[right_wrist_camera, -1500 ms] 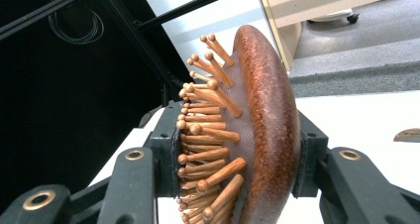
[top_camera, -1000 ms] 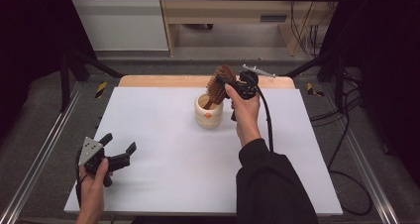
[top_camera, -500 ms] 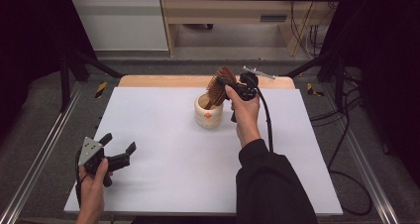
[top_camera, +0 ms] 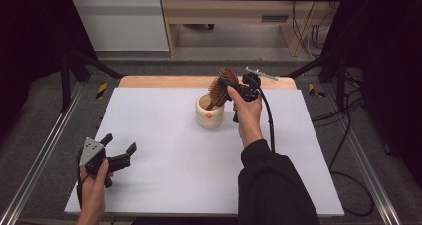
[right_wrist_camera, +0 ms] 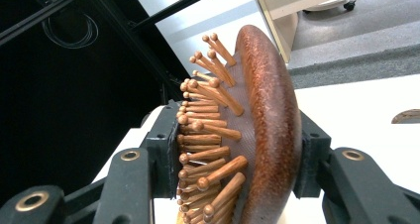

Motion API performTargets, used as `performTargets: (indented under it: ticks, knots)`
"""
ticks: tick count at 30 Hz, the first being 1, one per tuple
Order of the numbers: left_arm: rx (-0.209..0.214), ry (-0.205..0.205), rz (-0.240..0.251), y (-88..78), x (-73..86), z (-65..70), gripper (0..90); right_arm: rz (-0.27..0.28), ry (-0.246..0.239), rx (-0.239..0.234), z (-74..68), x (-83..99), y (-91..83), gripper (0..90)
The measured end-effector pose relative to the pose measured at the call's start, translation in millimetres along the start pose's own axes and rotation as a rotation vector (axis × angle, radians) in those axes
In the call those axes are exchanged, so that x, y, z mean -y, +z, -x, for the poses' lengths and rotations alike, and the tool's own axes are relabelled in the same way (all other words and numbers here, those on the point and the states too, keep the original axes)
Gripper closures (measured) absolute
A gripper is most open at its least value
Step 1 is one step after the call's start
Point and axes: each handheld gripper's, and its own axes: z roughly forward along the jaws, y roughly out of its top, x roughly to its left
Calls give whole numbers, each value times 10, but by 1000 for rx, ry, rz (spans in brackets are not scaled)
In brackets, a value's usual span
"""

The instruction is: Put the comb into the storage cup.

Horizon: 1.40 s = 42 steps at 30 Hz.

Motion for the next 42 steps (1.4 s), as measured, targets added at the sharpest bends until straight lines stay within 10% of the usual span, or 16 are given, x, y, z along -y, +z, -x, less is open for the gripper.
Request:
performTargets:
  ticks: [42]
  knots:
    - [5, 6, -7, 10, 4, 13, 34, -11, -33, 7, 61, 12, 9, 409]
